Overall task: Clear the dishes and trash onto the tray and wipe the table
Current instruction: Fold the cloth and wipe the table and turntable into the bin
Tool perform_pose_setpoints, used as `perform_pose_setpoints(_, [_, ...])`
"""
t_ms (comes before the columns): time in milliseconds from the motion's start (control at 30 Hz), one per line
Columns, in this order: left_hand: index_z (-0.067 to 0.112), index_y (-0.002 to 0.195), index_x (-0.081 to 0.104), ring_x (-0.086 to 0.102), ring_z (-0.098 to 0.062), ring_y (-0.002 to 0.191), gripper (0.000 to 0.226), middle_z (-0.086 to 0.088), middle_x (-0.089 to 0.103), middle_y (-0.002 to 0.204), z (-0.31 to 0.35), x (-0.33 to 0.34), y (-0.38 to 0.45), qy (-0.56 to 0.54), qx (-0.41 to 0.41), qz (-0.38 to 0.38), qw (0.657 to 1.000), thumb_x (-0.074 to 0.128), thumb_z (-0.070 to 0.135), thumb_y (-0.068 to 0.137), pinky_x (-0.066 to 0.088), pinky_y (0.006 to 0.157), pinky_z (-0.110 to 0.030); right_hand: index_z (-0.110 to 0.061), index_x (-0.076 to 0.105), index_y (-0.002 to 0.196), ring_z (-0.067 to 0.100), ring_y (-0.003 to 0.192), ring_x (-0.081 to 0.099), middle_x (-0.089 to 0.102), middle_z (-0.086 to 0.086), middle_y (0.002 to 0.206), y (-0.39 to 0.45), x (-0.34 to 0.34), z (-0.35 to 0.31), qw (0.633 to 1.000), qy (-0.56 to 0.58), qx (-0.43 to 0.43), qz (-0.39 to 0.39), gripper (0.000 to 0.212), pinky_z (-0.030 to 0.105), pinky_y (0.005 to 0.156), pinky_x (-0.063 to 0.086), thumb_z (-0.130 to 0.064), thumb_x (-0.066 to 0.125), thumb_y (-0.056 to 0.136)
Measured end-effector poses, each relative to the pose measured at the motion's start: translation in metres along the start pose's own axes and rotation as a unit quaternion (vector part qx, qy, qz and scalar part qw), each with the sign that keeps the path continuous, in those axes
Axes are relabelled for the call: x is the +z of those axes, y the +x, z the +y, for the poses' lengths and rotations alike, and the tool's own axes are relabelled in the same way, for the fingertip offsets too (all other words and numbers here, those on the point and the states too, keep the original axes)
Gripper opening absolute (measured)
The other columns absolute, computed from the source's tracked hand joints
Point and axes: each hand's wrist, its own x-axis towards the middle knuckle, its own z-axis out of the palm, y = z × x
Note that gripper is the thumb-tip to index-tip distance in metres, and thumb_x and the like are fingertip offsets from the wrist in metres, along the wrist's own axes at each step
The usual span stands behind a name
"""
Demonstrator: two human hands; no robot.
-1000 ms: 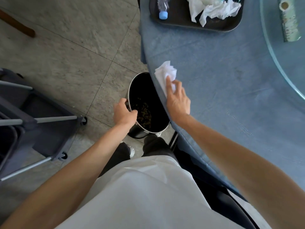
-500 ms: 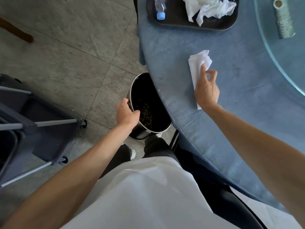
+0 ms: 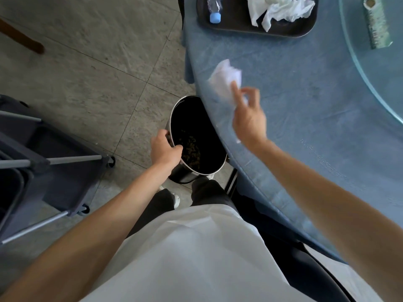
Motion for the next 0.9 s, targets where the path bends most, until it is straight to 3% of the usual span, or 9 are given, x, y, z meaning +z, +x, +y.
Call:
perform_pose_setpoints(133, [0.031, 0.102, 0.051, 0.068, -0.025, 0.086, 0.042, -0.002, 0.056, 0.116, 0.000, 0.000, 0.000, -0.001, -0.003, -0.001, 1.000, 0.072, 0.007, 0.074, 0.064, 0.059, -0.044, -0.026, 0.032, 0.160, 0.037, 0.061, 0.049, 0.041, 0.014, 0.144, 0.035, -0.023, 0.050, 0.986, -0.046, 0.160, 0.003, 0.075, 0.037, 0.053, 0.035, 0.005, 0.042, 0.092])
perform_pose_setpoints(200, [0.029, 0.103, 0.052, 0.068, -0.024, 0.085, 0.042, -0.003, 0.056, 0.116, -0.001, 0.000, 0.000, 0.003, -0.005, -0.001, 1.000, 0.071, 0.005, 0.075, 0.064, 0.058, -0.043, -0.028, 0.024, 0.160, 0.039, 0.066, 0.050, 0.038, 0.011, 0.143, 0.027, -0.013, 0.046, 0.982, -0.059, 0.176, -0.027, 0.079, 0.040, 0.058, 0.037, 0.005, 0.039, 0.090])
perform_pose_setpoints(300, [0.029, 0.106, 0.052, 0.068, -0.023, 0.083, 0.042, -0.003, 0.057, 0.115, -0.003, 0.000, -0.001, 0.010, -0.008, 0.001, 1.000, 0.071, 0.007, 0.075, 0.064, 0.058, -0.043, -0.029, 0.020, 0.160, 0.036, 0.086, 0.049, 0.036, 0.007, 0.143, -0.012, 0.021, 0.009, 0.988, -0.074, 0.108, -0.085, 0.082, 0.040, 0.064, 0.039, 0.006, 0.043, 0.088])
perform_pose_setpoints(367, [0.030, 0.108, 0.052, 0.068, -0.022, 0.083, 0.044, -0.002, 0.058, 0.115, -0.003, -0.001, -0.001, 0.017, -0.007, -0.003, 1.000, 0.071, 0.009, 0.074, 0.064, 0.061, -0.044, -0.025, 0.023, 0.159, 0.036, 0.102, 0.055, 0.038, 0.007, 0.142, -0.030, 0.039, -0.020, 0.990, -0.070, 0.047, -0.109, 0.087, 0.037, 0.060, 0.039, 0.010, 0.050, 0.085])
perform_pose_setpoints(533, [0.030, 0.107, 0.051, 0.065, -0.014, 0.084, 0.043, 0.004, 0.059, 0.106, -0.007, -0.005, 0.000, -0.014, -0.014, -0.012, 1.000, 0.073, 0.004, 0.080, 0.064, 0.069, -0.046, -0.012, 0.040, 0.154, 0.034, 0.083, 0.061, 0.047, 0.015, 0.137, -0.046, 0.064, -0.056, 0.973, -0.014, -0.075, -0.216, 0.078, 0.033, 0.054, 0.037, 0.016, 0.057, 0.083])
perform_pose_setpoints(633, [0.026, 0.113, 0.055, 0.065, -0.012, 0.087, 0.042, 0.018, 0.057, 0.094, -0.019, -0.013, 0.002, -0.022, -0.020, -0.008, 1.000, 0.072, 0.002, 0.083, 0.064, 0.075, -0.047, -0.010, 0.045, 0.152, 0.022, 0.068, 0.043, 0.052, 0.020, 0.133, -0.056, 0.077, -0.065, 0.985, 0.048, -0.033, -0.162, 0.074, 0.029, 0.052, 0.036, 0.017, 0.057, 0.084])
perform_pose_setpoints(733, [0.023, 0.123, 0.057, 0.067, -0.022, 0.098, 0.048, 0.014, 0.057, 0.098, -0.032, -0.021, 0.005, -0.037, -0.030, -0.005, 0.999, 0.072, 0.001, 0.084, 0.062, 0.083, -0.049, -0.016, 0.044, 0.153, 0.025, 0.066, 0.050, 0.047, 0.018, 0.135, -0.050, 0.074, -0.069, 0.989, 0.079, 0.011, -0.125, 0.068, 0.033, 0.050, 0.043, 0.013, 0.050, 0.091])
perform_pose_setpoints(800, [0.022, 0.128, 0.057, 0.066, -0.021, 0.099, 0.050, 0.017, 0.055, 0.096, -0.042, -0.026, 0.008, -0.049, -0.038, -0.005, 0.998, 0.071, 0.000, 0.085, 0.062, 0.085, -0.049, -0.018, 0.043, 0.154, 0.028, 0.077, 0.058, 0.045, 0.017, 0.136, -0.049, 0.072, -0.070, 0.988, 0.104, 0.027, -0.115, 0.064, 0.034, 0.058, 0.051, 0.009, 0.047, 0.096])
perform_pose_setpoints(900, [0.021, 0.132, 0.056, 0.065, -0.017, 0.095, 0.053, 0.025, 0.051, 0.093, -0.063, -0.036, 0.015, -0.065, -0.044, 0.001, 0.997, 0.070, -0.002, 0.087, 0.062, 0.085, -0.048, -0.021, 0.042, 0.157, 0.020, 0.094, 0.057, 0.047, 0.015, 0.135, -0.055, 0.080, -0.072, 0.985, 0.130, 0.052, -0.105, 0.057, 0.031, 0.076, 0.053, -0.002, 0.046, 0.103])
